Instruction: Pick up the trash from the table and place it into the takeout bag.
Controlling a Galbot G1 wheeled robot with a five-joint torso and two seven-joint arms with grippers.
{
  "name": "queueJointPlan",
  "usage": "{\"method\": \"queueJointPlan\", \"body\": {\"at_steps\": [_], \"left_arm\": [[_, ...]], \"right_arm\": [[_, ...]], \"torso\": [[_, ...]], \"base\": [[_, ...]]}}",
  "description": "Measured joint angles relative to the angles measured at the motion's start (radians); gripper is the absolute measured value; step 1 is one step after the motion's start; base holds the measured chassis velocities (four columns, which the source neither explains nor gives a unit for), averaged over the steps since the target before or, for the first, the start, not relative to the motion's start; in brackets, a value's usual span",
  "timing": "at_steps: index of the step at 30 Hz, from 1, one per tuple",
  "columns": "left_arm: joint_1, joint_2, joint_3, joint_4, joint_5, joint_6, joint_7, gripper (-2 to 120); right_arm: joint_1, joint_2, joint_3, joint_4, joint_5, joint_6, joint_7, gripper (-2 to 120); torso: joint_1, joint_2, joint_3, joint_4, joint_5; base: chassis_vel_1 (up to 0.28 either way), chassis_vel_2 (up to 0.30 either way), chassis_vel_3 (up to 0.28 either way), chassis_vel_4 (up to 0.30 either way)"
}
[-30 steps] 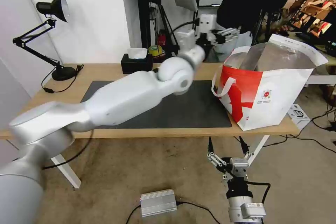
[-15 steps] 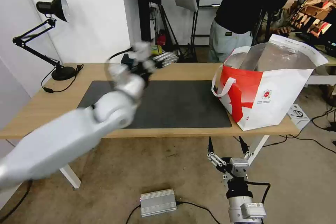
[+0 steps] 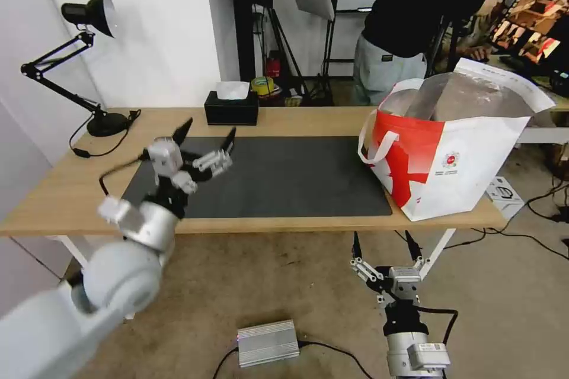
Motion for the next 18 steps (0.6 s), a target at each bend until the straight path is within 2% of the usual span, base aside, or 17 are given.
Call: {"method": "queueJointPlan", "body": {"at_steps": [1,3,5,6,9,11,13,15,17,18], "left_arm": [[0.000,0.000,0.000,0.000,0.000,0.000,0.000,100],[0.155,-0.095,-0.066,-0.006,0.117,-0.029,0.029,100],[0.210,-0.137,-0.095,-0.010,0.174,-0.042,0.053,100],[0.210,-0.137,-0.095,-0.010,0.174,-0.042,0.053,100],[0.361,-0.269,-0.161,-0.034,0.335,-0.096,0.101,100],[0.378,-0.288,-0.167,-0.036,0.355,-0.106,0.103,100],[0.443,-0.364,-0.184,-0.035,0.432,-0.154,0.120,100],[0.457,-0.380,-0.188,-0.034,0.443,-0.163,0.130,100],[0.506,-0.446,-0.196,-0.028,0.493,-0.193,0.149,100],[0.511,-0.456,-0.197,-0.026,0.502,-0.198,0.150,100]], "right_arm": [[0.000,0.000,0.000,0.000,0.000,0.000,0.000,100],[0.000,0.000,0.000,0.000,0.000,0.000,0.000,100],[0.000,0.000,0.000,0.000,0.000,0.000,0.000,100],[0.000,0.000,0.000,0.000,0.000,0.000,0.000,100],[0.000,0.000,0.000,0.000,0.000,0.000,0.000,100],[0.000,0.000,0.000,0.000,0.000,0.000,0.000,100],[0.000,0.000,0.000,0.000,0.000,0.000,0.000,100],[0.000,0.000,0.000,0.000,0.000,0.000,0.000,100],[0.000,0.000,0.000,0.000,0.000,0.000,0.000,100],[0.000,0.000,0.000,0.000,0.000,0.000,0.000,100]], "torso": [[0.000,0.000,0.000,0.0000,0.0000],[0.000,0.000,0.000,0.0003,-0.0006],[0.000,0.000,0.000,0.0003,-0.0003],[0.000,0.000,0.000,0.0003,-0.0003],[0.000,0.000,0.000,0.0003,0.0000],[0.000,0.000,0.000,0.0002,0.0000],[0.000,0.000,0.000,0.0001,0.0000],[0.000,0.000,0.000,0.0002,0.0000],[0.000,0.000,0.000,0.0001,0.0001],[0.000,0.000,0.000,0.0001,0.0001]], "base": [[0.000,0.000,0.000,0.000],[0.000,0.000,0.000,0.000],[0.000,0.000,0.000,0.000],[0.000,0.000,0.000,0.000],[0.000,0.000,0.000,0.000],[0.000,0.000,0.000,0.000],[0.000,0.000,0.000,0.000],[0.000,0.000,0.000,0.000],[0.000,0.000,0.000,0.000],[0.000,0.000,0.000,0.000]]}}
